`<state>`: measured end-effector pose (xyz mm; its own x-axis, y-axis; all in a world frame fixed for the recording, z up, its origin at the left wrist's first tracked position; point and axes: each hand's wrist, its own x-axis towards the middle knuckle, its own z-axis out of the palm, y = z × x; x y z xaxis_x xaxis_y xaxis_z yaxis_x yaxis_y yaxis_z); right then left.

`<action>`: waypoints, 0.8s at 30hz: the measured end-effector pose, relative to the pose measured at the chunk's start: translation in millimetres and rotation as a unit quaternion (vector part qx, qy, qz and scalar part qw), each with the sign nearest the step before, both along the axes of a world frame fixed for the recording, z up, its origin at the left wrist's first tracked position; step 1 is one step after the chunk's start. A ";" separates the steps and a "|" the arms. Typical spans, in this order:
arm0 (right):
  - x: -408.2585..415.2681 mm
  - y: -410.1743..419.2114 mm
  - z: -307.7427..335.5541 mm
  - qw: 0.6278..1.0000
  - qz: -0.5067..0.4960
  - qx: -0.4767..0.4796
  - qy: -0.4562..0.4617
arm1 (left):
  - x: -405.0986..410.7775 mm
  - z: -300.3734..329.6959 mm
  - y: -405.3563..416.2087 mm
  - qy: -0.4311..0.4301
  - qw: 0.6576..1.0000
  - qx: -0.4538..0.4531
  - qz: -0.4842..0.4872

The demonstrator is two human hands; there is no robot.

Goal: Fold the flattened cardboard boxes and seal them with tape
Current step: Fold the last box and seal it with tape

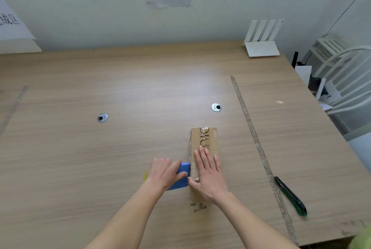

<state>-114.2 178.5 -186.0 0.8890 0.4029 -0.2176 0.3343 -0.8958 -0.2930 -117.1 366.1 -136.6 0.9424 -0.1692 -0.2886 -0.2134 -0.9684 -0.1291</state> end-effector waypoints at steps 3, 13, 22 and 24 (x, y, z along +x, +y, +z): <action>-1.2 1.1 0.6 1.000 -0.005 0.000 0.002 | -2.3 5.6 -6.9 0.018 0.999 0.028 -0.004; -14.2 29.7 -0.5 0.995 -0.093 -0.010 -0.030 | -40.3 -40.6 31.1 -0.031 0.997 -0.037 0.061; -6.7 10.8 2.6 0.998 -0.020 0.036 0.038 | -81.2 -91.8 60.6 -0.067 0.980 -0.139 0.122; 1.3 -5.0 12.6 0.996 0.017 0.060 0.065 | -84.6 -97.1 63.5 -0.069 0.980 -0.148 0.114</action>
